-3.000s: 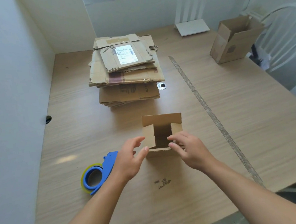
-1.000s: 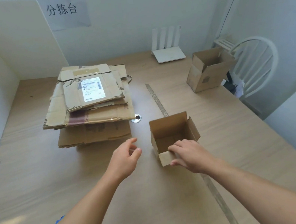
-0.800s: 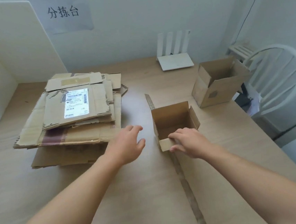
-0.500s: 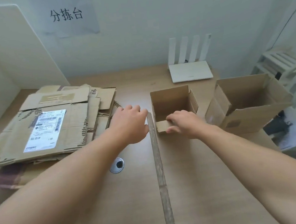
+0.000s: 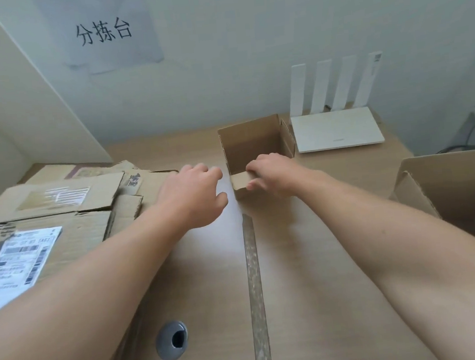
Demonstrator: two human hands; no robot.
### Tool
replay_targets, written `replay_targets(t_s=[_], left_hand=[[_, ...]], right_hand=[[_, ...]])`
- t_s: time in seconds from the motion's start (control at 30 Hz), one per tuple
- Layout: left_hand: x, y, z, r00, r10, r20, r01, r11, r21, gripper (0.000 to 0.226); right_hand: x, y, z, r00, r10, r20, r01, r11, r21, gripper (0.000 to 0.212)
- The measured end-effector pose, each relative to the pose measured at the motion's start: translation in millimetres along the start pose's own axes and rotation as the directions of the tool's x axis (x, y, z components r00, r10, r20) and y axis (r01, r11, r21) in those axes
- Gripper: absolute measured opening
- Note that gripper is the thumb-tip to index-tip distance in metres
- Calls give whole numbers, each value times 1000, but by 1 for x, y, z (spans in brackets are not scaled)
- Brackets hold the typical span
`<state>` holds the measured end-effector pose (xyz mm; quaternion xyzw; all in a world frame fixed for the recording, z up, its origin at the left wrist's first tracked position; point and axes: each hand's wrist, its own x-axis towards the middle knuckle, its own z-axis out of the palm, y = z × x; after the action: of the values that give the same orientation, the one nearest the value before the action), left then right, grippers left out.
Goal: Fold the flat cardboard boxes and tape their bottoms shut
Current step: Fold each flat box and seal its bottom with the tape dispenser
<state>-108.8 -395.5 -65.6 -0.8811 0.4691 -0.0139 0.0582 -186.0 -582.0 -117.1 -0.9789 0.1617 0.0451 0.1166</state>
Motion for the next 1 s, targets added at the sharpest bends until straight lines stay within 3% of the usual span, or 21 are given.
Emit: replay_targets(t_s=[0.17,0.33,0.5,0.63,0.8,0.87,0.93,1.0], left_hand=[[-6,0,-3,1000,-5,-12,4,997,-73,43],[-28,6,-30,998,20,-58,-29,985,-171,43],[-62,32,-60,991,100,-88,-118,966,-228,39],[-88,76,-71,971,211,-117,-228,961,-159,42],[-96,129,-66,961,262,-91,-274,950,-152,49],[-96,145,-62,963,259,-69,-267,949,-167,50],[-93,155,-57,969,242,-53,-247,949,-195,49],[-89,158,-51,974,224,-38,-227,953,-202,49]], right_hand=[[-15,-7,-17,999,-6,-34,6,1000,-7,50],[-79,-19,-58,980,25,-195,-25,1000,4,46],[-204,-4,-112,945,208,-252,-210,978,21,45],[-291,38,-128,926,375,-37,-376,927,-5,52],[-320,81,-89,835,467,292,-478,877,-37,63],[-316,95,-67,840,485,243,-468,875,-127,50],[-307,105,-48,884,464,58,-437,863,-253,33],[-296,110,-35,900,415,-134,-436,863,-257,23]])
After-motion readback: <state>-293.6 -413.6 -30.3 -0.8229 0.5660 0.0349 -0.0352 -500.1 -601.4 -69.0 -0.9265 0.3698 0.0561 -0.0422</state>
